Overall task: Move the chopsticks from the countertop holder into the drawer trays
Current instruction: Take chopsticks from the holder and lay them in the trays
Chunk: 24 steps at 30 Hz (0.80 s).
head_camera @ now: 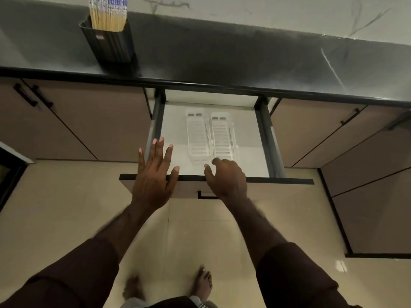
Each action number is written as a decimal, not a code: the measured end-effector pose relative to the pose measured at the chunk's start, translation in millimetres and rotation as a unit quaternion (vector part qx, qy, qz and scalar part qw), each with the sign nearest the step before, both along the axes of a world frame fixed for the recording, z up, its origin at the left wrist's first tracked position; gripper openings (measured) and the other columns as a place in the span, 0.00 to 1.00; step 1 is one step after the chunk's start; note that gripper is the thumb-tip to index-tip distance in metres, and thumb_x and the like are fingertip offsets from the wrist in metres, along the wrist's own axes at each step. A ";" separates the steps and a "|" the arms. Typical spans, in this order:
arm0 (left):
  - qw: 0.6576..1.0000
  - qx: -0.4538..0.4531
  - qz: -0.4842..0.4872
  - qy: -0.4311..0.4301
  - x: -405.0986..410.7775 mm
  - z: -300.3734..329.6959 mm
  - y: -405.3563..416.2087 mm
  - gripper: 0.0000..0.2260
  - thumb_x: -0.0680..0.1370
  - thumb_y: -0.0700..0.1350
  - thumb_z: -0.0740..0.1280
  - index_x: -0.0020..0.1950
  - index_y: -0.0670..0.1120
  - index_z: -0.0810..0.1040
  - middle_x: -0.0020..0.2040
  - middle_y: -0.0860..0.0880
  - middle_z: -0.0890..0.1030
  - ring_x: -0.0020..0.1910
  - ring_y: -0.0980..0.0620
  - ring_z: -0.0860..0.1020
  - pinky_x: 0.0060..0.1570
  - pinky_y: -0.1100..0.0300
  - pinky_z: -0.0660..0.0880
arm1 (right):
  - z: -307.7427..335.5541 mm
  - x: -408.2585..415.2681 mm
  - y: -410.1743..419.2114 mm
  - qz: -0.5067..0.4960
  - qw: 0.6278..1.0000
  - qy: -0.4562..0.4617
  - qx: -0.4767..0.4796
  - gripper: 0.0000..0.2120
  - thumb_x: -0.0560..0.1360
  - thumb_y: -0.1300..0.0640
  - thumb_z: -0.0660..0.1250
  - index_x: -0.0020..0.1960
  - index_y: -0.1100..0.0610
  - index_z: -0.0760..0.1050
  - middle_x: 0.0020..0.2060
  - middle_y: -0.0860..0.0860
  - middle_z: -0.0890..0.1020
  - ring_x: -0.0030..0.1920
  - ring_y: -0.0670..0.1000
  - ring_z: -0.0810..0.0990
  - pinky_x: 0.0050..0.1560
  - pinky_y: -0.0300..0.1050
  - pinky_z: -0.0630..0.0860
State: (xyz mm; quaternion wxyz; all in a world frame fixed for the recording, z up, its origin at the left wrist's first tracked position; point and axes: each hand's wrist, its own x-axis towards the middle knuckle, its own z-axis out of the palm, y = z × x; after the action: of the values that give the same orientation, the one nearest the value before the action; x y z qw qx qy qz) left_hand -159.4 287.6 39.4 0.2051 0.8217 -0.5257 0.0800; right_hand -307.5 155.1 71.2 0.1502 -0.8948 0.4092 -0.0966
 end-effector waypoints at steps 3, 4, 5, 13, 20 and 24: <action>1.000 -0.028 -0.010 -0.001 21.1 24.3 1.3 0.27 0.82 0.53 0.52 0.78 0.42 0.55 0.79 0.41 0.53 0.79 0.45 0.49 0.75 0.40 0.45 | 29.5 23.4 7.2 -0.014 0.998 -0.030 -0.045 0.19 0.79 0.45 0.59 0.58 0.57 0.78 0.48 0.53 0.83 0.51 0.56 0.78 0.43 0.48 0.72; 0.999 -0.039 -0.015 0.000 30.2 32.6 4.1 0.27 0.82 0.53 0.53 0.78 0.42 0.55 0.79 0.41 0.53 0.79 0.45 0.49 0.75 0.40 0.45 | 39.8 33.8 11.9 -0.020 0.997 -0.044 -0.058 0.19 0.79 0.44 0.59 0.57 0.57 0.79 0.48 0.53 0.83 0.51 0.56 0.79 0.43 0.49 0.74; 0.999 -0.051 -0.019 0.000 39.4 41.0 8.3 0.27 0.82 0.53 0.54 0.78 0.43 0.54 0.79 0.41 0.53 0.79 0.46 0.48 0.75 0.40 0.46 | 49.1 44.8 17.8 -0.025 0.995 -0.059 -0.072 0.18 0.79 0.44 0.60 0.57 0.57 0.79 0.48 0.53 0.83 0.51 0.56 0.79 0.43 0.50 0.75; 0.989 -0.135 -0.056 -0.006 142.6 113.0 58.2 0.26 0.82 0.53 0.54 0.77 0.43 0.58 0.78 0.43 0.52 0.78 0.45 0.50 0.75 0.41 0.47 | 116.2 154.9 77.2 -0.071 0.973 -0.165 -0.145 0.18 0.77 0.44 0.63 0.55 0.56 0.81 0.49 0.53 0.85 0.52 0.55 0.81 0.47 0.49 0.76; 0.983 -0.166 -0.074 -0.003 232.7 138.8 80.4 0.25 0.81 0.53 0.56 0.76 0.44 0.61 0.79 0.41 0.54 0.79 0.46 0.49 0.76 0.43 0.45 | 137.1 246.4 107.0 -0.072 0.966 -0.197 -0.150 0.17 0.77 0.43 0.63 0.52 0.55 0.81 0.48 0.53 0.85 0.51 0.54 0.81 0.47 0.50 0.79; 0.981 -0.178 -0.078 0.001 285.5 142.9 64.7 0.26 0.81 0.53 0.56 0.77 0.44 0.60 0.79 0.41 0.53 0.79 0.46 0.49 0.76 0.43 0.44 | 143.1 299.7 93.8 -0.047 0.966 -0.200 -0.159 0.19 0.78 0.43 0.62 0.56 0.57 0.81 0.49 0.53 0.85 0.51 0.53 0.81 0.48 0.48 0.79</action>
State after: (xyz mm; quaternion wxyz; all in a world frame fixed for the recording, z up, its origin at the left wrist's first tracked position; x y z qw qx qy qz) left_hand 126.1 352.3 182.3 0.3538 0.7287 -0.5654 0.1554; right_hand -7.8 248.9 214.2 0.0799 -0.8494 0.3916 -0.3448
